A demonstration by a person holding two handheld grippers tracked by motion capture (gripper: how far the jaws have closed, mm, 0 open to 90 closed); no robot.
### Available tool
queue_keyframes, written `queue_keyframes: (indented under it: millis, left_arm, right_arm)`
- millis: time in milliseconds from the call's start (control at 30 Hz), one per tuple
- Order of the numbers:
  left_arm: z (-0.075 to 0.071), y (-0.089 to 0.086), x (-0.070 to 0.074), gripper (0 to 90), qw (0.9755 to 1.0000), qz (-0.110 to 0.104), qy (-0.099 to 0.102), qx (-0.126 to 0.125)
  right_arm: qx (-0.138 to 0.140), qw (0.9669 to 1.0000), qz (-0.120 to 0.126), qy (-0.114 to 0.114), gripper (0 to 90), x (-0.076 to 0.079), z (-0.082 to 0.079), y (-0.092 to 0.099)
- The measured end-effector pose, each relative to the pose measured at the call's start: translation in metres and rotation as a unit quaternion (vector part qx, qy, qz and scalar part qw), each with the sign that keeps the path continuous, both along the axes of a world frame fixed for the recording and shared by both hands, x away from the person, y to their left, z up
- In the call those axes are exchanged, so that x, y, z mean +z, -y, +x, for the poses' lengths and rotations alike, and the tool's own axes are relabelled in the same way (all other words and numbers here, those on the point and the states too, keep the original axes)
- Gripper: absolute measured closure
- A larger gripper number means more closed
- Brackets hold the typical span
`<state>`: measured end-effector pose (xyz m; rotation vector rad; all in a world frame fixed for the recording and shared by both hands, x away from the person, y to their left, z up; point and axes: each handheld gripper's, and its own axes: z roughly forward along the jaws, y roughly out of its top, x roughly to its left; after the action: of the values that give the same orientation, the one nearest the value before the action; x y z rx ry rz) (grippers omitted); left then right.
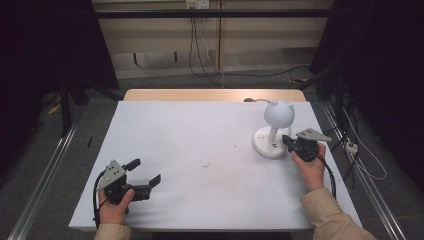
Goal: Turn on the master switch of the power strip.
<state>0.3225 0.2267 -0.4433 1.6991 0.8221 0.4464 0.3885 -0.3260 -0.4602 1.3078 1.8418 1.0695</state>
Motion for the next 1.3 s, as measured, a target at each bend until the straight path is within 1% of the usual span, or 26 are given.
queue_keyframes:
  millis: [33, 300, 533, 667, 767, 867, 1000, 1300]
  left_arm:
    - [-0.0001, -0.0001, -0.0001, 4.5, 1.0000, 0.000, 0.000, 0.001]
    - [-0.0003, 0.0001, -0.0002, 4.5, 1.0000, -0.002, -0.002, 0.003]
    - [-0.0003, 0.0001, 0.0001, 4.5, 1.0000, 0.000, 0.000, 0.002]
    - [-0.0005, 0.0004, 0.0001, 4.5, 1.0000, 0.000, 0.000, 0.001]
    - [-0.0005, 0.0004, 0.0001, 4.5, 1.0000, 0.000, 0.000, 0.002]
    - [-0.0008, 0.0003, 0.0003, 4.5, 1.0000, -0.002, -0.001, 0.005]
    - [-0.0008, 0.0005, 0.0002, 4.5, 1.0000, -0.001, 0.000, 0.004]
    - [-0.0006, 0.0006, 0.0002, 4.5, 1.0000, 0.001, 0.001, 0.002]
  right_arm:
    - [0.000, 1.0000, -0.002, 0.001, 90.0, 0.0000, 0.0001, -0.0001]
    - [0.001, 1.0000, 0.002, 0.000, 90.0, -0.0001, 0.0001, 0.0004]
    - [0.000, 1.0000, -0.007, 0.002, 90.0, 0.0000, -0.0001, -0.0009]
    - [0.001, 1.0000, 0.000, 0.000, 90.0, -0.0003, 0.0000, -0.0001]
    - [0.001, 1.0000, -0.006, 0.001, 90.0, -0.0002, -0.0002, -0.0012]
    - [0.002, 1.0000, -0.001, -0.001, 90.0, -0.0004, -0.0001, -0.0005]
    - [0.001, 1.0000, -0.007, 0.001, 90.0, -0.0004, -0.0004, -0.0018]
    - [-0.001, 1.0000, -0.005, 0.000, 90.0, -0.0005, -0.0006, -0.0021]
